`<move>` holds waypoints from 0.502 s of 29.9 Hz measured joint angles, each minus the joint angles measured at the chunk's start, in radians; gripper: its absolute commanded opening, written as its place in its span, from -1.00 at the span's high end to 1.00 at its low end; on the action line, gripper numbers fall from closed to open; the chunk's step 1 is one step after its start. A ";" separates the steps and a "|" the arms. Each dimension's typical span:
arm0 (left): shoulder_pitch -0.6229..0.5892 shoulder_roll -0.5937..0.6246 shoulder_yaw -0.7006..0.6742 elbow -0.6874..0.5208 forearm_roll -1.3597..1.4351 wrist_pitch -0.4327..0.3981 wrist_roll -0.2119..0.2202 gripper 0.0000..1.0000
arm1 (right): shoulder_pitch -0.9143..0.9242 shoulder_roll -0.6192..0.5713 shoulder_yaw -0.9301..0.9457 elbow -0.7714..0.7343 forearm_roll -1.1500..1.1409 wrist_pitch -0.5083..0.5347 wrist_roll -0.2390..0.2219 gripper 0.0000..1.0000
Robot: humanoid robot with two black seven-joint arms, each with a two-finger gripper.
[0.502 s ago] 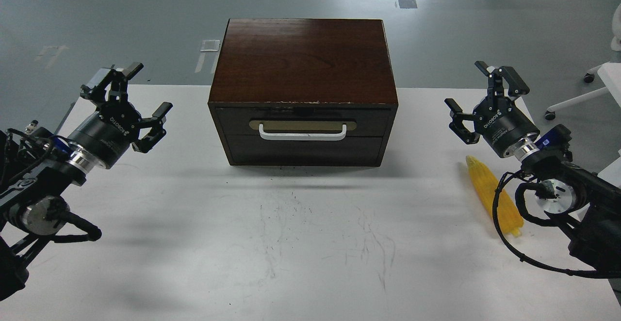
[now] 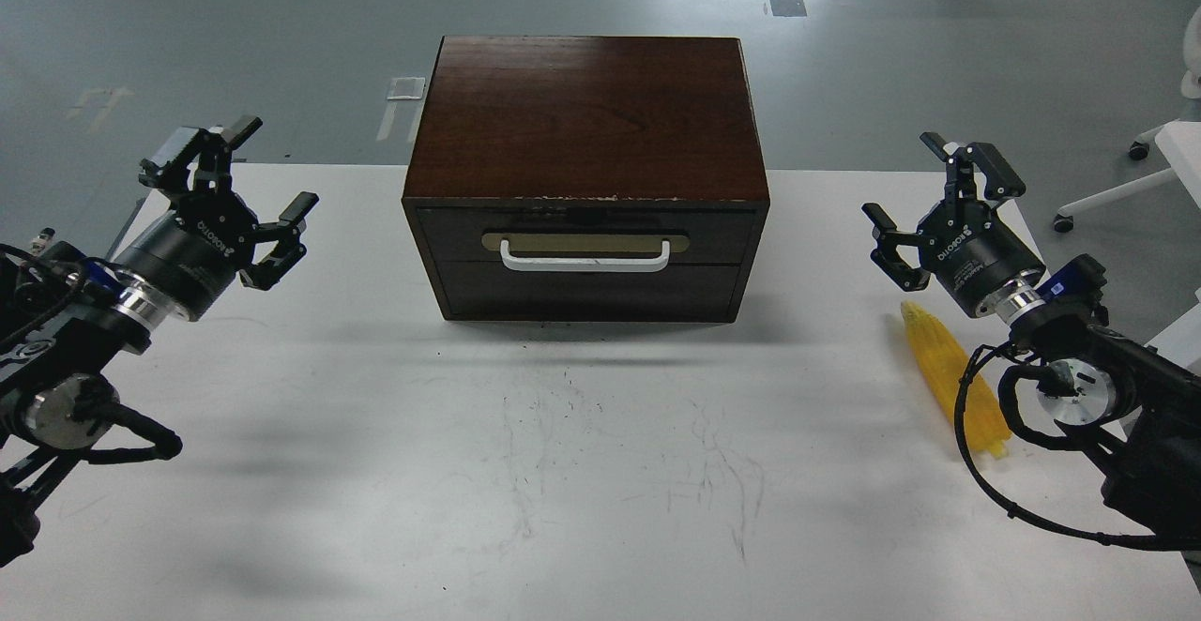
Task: Put corn in drawer with both arms
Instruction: 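Raise the left gripper up and away from the table, then reach the left gripper to the white drawer handle and hook it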
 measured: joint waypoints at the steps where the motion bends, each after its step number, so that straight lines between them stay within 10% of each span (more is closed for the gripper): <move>1: -0.014 0.015 -0.001 -0.001 0.005 -0.022 -0.008 -0.98 | 0.000 0.000 -0.001 0.000 0.000 0.000 0.000 -1.00; 15: -0.360 0.078 0.031 -0.324 0.705 -0.076 -0.049 -0.98 | 0.004 -0.009 -0.003 0.000 0.000 0.000 0.000 -1.00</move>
